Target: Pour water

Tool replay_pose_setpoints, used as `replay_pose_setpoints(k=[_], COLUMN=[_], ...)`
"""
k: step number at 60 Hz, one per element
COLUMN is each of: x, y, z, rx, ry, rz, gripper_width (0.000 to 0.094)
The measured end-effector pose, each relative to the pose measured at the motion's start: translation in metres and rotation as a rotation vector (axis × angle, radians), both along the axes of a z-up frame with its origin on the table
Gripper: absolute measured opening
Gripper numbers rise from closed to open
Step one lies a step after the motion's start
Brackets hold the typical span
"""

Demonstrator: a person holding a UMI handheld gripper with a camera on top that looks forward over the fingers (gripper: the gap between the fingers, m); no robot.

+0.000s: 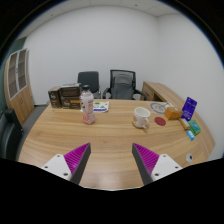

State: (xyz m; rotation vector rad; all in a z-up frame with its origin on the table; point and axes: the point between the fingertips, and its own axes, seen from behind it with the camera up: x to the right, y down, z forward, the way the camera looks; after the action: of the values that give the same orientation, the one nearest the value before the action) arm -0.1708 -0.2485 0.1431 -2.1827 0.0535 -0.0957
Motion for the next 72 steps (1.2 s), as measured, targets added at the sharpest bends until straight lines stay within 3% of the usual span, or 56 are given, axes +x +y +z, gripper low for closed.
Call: replay_pose_setpoints(k=[17,37,42,48,61,72], x=[-0.088,-0.109,-0.104,-0.101,-0.104,-0.107], y=[0.129,0.279,0.298,0.309,0.308,0.287], z=[-0.011,-0.055,-0.066,-0.072,-0.07,-0.035], rx=[0.105,0.241,0.256,0.27,0.281,0.304], ry=[0.042,0.044,0.04,0.043,0.031,0.128], rz=[0.054,0.049,0.03,0.02,0.061,0.095], gripper_width=[0.0859,0.0821,0.0742,0.0499,0.0306,0.0299])
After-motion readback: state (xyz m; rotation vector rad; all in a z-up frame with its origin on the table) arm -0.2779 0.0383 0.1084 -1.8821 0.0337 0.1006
